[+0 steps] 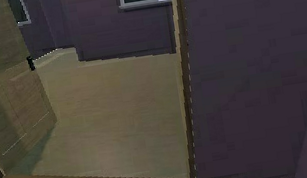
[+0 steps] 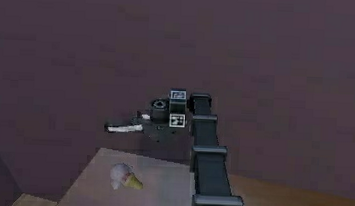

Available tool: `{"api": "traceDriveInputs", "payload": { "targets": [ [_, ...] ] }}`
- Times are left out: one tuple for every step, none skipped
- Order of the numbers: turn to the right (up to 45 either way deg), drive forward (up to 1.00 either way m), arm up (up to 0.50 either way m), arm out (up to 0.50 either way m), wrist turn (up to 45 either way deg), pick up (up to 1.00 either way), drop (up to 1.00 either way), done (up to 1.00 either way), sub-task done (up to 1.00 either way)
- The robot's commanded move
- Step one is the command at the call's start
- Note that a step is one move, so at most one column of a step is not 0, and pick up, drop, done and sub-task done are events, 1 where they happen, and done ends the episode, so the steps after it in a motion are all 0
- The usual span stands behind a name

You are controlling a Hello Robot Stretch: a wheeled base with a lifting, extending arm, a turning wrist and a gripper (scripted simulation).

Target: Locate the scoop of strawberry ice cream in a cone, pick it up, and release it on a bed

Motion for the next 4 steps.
{"api": "traceDriveInputs", "payload": {
  "targets": [
    [0.0, 0.0, -0.3, 0.0, 0.0, 0.0, 0.0, 0.0, 0.0],
    [0.0, 0.0, 0.0, 0.0, 0.0, 1.0, 0.0, 0.0, 0.0],
    [0.0, 0.0, 0.1, 0.0, 0.0, 0.0, 0.0, 0.0, 0.0],
    [0.0, 0.0, 0.28, 0.0, 0.0, 0.0, 0.0, 0.0, 0.0]
  ]
}}
